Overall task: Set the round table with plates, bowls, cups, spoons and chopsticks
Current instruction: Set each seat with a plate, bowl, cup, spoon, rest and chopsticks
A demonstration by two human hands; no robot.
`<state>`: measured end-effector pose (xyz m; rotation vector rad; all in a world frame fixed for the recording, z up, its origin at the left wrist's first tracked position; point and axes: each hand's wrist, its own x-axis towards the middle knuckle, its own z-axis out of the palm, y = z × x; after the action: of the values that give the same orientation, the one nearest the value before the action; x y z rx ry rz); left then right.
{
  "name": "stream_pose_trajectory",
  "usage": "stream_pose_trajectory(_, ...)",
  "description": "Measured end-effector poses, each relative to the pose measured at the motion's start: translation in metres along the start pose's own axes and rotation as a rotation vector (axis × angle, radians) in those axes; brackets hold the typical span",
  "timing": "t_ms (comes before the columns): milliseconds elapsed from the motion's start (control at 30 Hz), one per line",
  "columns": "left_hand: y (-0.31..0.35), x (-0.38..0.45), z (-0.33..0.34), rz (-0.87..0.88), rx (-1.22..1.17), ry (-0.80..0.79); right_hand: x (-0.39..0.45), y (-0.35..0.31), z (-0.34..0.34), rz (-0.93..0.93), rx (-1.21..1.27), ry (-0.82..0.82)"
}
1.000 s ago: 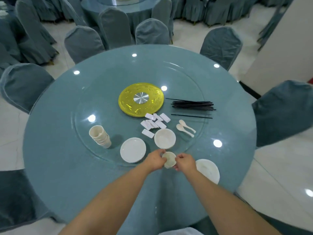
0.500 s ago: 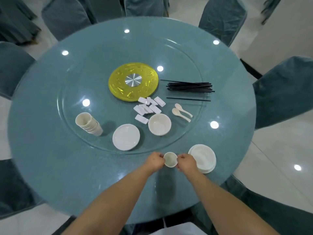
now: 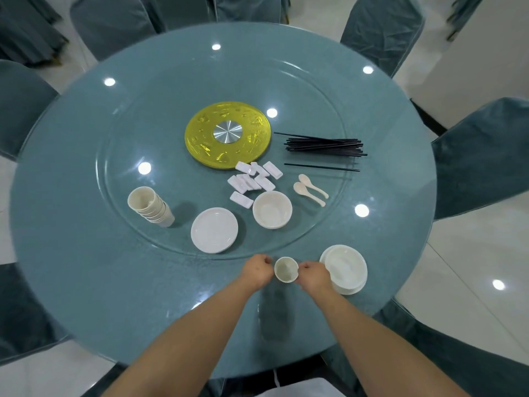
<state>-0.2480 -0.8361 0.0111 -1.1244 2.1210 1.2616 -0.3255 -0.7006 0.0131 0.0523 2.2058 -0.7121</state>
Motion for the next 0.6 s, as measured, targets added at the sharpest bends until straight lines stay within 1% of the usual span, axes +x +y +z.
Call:
stream_pose_trajectory(67, -0.005, 0.006, -0.007, 0.076, 0.167, 0.084, 0.001, -0.002, -0.001, -0.01, -0.042, 0.044)
stream_pose_trajectory(100, -0.008, 0.009, -0.01, 0.122, 0.211, 0.107, 0.003, -0.003, -0.003, -0.005, -0.04, 0.067)
stream_pose_trajectory(200, -0.015, 0.015, -0.019, 0.187, 0.281, 0.099, 0.009, -0.005, -0.007, 0.001, -0.008, 0.115)
stream_pose_trajectory(367, -0.023, 0.02, -0.027, 0.189, 0.366, 0.063, 0.02, -0.008, -0.01, -0.01, 0.085, 0.121)
stream_pose_trajectory(600, -0.031, 0.023, -0.031, 0.194, 0.437, 0.02, 0.023, -0.023, -0.005, -0.038, 0.027, 0.122)
